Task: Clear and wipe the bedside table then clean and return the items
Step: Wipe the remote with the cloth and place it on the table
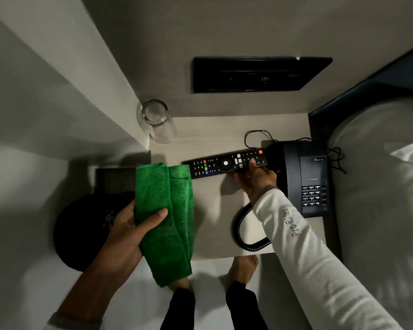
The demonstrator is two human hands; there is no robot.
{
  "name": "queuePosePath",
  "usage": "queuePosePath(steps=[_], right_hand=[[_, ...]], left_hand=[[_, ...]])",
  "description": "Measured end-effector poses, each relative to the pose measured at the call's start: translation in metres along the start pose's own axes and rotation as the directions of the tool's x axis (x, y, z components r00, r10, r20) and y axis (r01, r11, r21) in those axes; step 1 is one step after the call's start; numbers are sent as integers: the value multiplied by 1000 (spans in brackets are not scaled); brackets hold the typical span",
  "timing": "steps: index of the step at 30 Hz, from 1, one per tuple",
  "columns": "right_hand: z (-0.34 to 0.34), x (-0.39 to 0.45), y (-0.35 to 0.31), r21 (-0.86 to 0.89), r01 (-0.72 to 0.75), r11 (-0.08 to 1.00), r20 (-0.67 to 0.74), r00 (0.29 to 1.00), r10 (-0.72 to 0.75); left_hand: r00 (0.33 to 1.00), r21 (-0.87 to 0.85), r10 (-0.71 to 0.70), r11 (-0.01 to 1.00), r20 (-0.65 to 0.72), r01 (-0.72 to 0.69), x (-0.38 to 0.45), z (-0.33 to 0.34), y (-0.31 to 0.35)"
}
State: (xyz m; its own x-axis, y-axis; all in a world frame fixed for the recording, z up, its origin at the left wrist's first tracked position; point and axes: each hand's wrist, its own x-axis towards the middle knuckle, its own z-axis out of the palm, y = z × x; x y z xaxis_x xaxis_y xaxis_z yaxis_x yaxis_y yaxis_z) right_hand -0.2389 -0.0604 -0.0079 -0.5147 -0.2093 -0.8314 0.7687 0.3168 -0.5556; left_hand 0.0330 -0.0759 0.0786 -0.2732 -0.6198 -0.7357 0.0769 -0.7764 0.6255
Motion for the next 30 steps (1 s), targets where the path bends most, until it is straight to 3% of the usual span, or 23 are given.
queuePosePath(steps=[2, 5, 8, 10, 17, 21, 24, 26, 28, 29, 30], right_hand=[[-4, 1, 3, -69, 21, 997, 21, 1000, -20], [-4, 7, -1, -338, 111, 935, 112, 991, -77], [5, 18, -10, -637, 279, 719, 232, 958, -166], [10, 25, -14, -733, 349, 584, 272, 937, -218], [48, 23, -30, -753, 518, 405, 428, 854, -296], [58, 29, -28, -756, 524, 393, 433, 850, -300], [49, 21, -24, -741, 579, 341, 459, 806, -373], [39, 1, -23, -677, 626, 387, 486, 775, -404], [29, -34, -29, -590, 532, 607, 560, 812, -167], [25, -52, -32, -592, 419, 689, 609, 792, 41], [20, -71, -36, -616, 326, 717, 650, 725, 229]], left_hand=[[1000, 2, 1, 1000, -5, -1, -1, 2, -3], [1000, 14, -2, 1000, 5, 2, -2, 1, -6], [1000, 19, -2, 1000, 0, 2, -3, 2, -8], [1000, 24, 6, 1000, 5, -6, -4, 3, -10], [999, 51, 37, 998, -7, -37, -3, 6, -15], [997, 97, 65, 993, -33, -62, -1, 3, -17], [990, 172, 123, 979, -66, -110, -2, 5, -18], [982, 207, 169, 967, -84, -149, -5, 12, -16], [972, 221, 219, 955, -84, -196, -12, 23, -9], [968, 225, 239, 950, -81, -216, -15, 29, -6], [960, 236, 268, 941, -84, -242, -20, 36, -1]])
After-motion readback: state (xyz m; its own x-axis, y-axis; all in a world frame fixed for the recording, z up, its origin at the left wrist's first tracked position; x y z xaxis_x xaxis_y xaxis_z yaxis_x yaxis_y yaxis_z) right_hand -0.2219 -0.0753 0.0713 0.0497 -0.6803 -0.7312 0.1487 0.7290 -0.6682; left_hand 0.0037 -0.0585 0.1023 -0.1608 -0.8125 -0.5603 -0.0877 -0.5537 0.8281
